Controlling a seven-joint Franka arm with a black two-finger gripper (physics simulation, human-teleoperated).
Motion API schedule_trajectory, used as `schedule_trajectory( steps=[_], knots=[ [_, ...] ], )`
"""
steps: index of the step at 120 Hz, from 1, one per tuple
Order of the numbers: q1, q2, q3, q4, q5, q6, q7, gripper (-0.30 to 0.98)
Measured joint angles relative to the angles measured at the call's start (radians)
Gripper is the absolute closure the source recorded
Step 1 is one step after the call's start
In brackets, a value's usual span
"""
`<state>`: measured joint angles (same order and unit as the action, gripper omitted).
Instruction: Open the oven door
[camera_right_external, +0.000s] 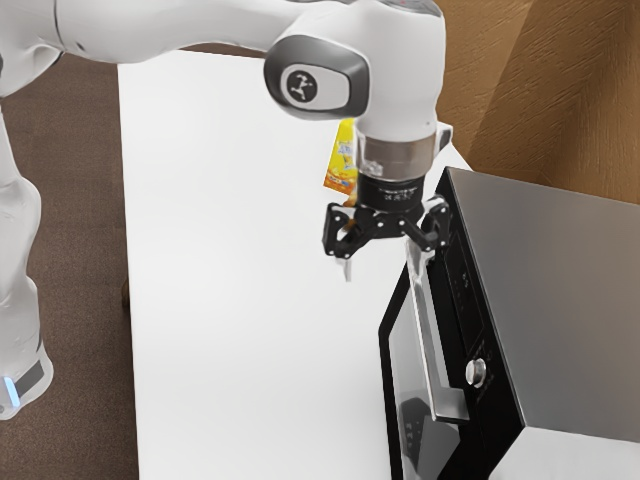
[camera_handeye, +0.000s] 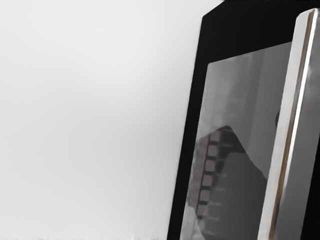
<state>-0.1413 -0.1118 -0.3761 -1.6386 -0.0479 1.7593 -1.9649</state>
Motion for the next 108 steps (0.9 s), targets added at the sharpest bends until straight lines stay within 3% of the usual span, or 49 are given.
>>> schedule_trajectory(
  steps=[62, 108],
  knots=[
    [-0.002, 0.067, 0.0, 0.038, 0.021, 0.004, -0.051, 0.0],
    [-0.003, 0.094, 0.0, 0.019, -0.005, 0.012, -0.068, 0.0]
  ],
)
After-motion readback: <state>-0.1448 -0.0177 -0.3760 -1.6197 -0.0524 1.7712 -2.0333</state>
